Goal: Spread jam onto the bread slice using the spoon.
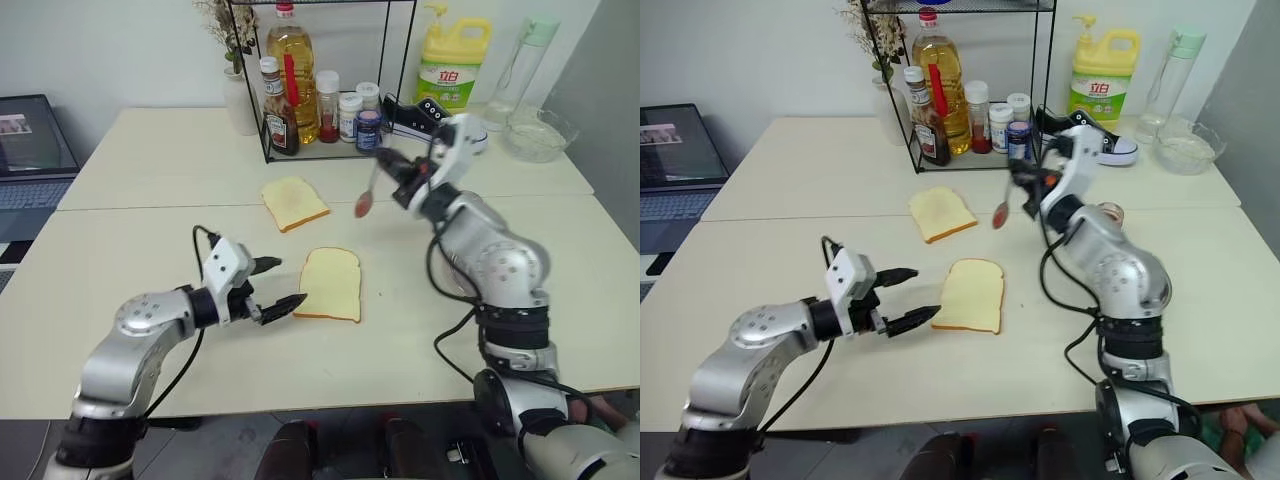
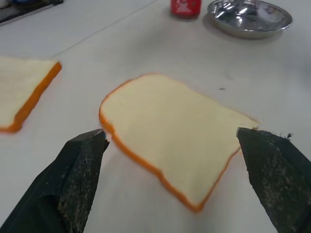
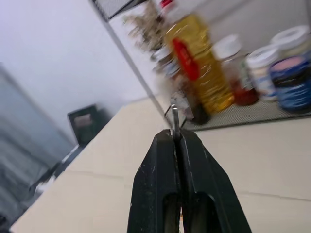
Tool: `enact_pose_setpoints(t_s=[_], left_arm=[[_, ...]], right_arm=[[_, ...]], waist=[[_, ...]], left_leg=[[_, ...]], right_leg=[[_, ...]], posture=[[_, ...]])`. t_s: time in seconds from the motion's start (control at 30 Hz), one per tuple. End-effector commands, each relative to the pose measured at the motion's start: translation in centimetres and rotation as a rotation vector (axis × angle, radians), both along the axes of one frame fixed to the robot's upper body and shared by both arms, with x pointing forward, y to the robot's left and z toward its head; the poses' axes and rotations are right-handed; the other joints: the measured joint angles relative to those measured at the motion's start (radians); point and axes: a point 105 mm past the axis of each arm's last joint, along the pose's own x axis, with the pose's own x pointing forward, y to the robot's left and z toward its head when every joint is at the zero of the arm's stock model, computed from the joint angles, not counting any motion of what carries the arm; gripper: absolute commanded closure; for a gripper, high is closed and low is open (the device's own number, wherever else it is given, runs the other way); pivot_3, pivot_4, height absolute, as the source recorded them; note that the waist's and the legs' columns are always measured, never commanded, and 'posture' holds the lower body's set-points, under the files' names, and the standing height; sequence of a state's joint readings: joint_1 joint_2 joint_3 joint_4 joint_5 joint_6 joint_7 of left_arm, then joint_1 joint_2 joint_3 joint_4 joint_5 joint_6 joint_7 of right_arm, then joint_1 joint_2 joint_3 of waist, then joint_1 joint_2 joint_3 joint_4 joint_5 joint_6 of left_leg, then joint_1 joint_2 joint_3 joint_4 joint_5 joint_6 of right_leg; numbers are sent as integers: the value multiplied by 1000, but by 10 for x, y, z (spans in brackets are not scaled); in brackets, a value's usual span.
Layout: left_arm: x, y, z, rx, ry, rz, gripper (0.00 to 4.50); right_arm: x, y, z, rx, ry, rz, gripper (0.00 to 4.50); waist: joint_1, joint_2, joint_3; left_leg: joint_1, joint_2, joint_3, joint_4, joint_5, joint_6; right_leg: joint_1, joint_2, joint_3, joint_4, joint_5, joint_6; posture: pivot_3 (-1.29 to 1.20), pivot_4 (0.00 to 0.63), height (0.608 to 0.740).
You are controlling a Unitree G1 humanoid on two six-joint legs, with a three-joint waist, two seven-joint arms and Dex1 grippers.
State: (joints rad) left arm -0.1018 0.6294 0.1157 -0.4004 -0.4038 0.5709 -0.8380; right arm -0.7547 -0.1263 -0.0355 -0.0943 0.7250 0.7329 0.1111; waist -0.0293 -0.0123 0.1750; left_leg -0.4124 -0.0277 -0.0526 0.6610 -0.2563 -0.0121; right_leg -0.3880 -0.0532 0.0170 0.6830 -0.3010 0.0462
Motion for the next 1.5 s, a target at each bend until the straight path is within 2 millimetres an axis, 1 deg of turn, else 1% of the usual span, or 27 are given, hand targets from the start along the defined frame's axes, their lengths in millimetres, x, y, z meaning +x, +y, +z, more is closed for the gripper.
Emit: enact_pose_setpoints(t_s=[0.03,0.17,0.27,0.43,0.6,0.67,0.8,0.87,1.0,1.2,1.37,1.5], left_arm=[[-11,2,13,-3,-50,24,0],[-19,8,2,17,-35,77,0],[-26,5,-3,-5,-24,93,0],[-31,3,-9,-21,-6,103,0],[-31,6,-8,-24,-4,109,0],[-31,7,-6,-25,-5,110,0],[-30,3,-6,-25,-8,102,0],[-28,2,-5,-25,-10,97,0],[-25,2,-3,-24,-15,90,0],[-19,-1,-2,-23,-21,68,0],[-15,-4,-1,-22,-25,47,0],[-9,-4,3,-17,-38,36,0]], right_arm=[[-16,23,0,-53,-100,95,4478],[-18,40,-21,-93,-88,159,4478],[-21,52,-34,-162,-117,201,4478],[-28,65,-50,-222,-151,256,4478],[-41,78,-63,-279,-191,334,4478],[-45,80,-67,-298,-202,352,4478],[-47,75,-93,-337,-164,357,4478],[-46,72,-101,-370,-171,347,4478],[-38,64,-100,-382,-183,305,4478],[-22,46,-83,-374,-201,227,4478],[-17,36,-69,-353,-207,196,4478],[-16,32,-69,-343,-192,181,4478]], waist=[[1,0,0],[-1,0,0],[-1,0,0],[-1,0,0],[-1,0,0],[-1,0,0],[0,-1,0],[0,-1,0],[0,-1,0],[3,-1,0],[3,-1,0],[2,-1,0]], left_leg=[[0,0,0,0,0,0],[0,0,0,0,0,0],[0,0,0,0,0,0],[0,0,0,0,0,0],[0,0,-1,0,0,-1],[1,0,-1,0,0,-1],[1,0,-1,0,0,-1],[1,0,-1,0,0,-1],[3,0,-1,0,0,-1],[3,0,-1,0,1,-2],[3,-1,-1,0,1,-2],[3,-1,-1,0,1,-2]], right_leg=[[0,0,0,0,0,0],[0,0,0,0,0,0],[0,0,0,0,0,0],[0,0,0,0,0,0],[0,0,-1,0,0,0],[0,0,-1,0,0,0],[0,0,-1,0,0,0],[0,0,-1,0,0,0],[2,0,-1,0,0,0],[2,0,-1,0,0,0],[2,0,-1,0,0,0],[2,0,-1,0,0,0]], posture=[[0,150,740],[0,150,740],[0,150,740],[0,150,740],[0,150,740],[0,150,740],[0,150,740],[0,150,740],[0,150,740],[0,150,740],[0,150,740],[0,150,740]])
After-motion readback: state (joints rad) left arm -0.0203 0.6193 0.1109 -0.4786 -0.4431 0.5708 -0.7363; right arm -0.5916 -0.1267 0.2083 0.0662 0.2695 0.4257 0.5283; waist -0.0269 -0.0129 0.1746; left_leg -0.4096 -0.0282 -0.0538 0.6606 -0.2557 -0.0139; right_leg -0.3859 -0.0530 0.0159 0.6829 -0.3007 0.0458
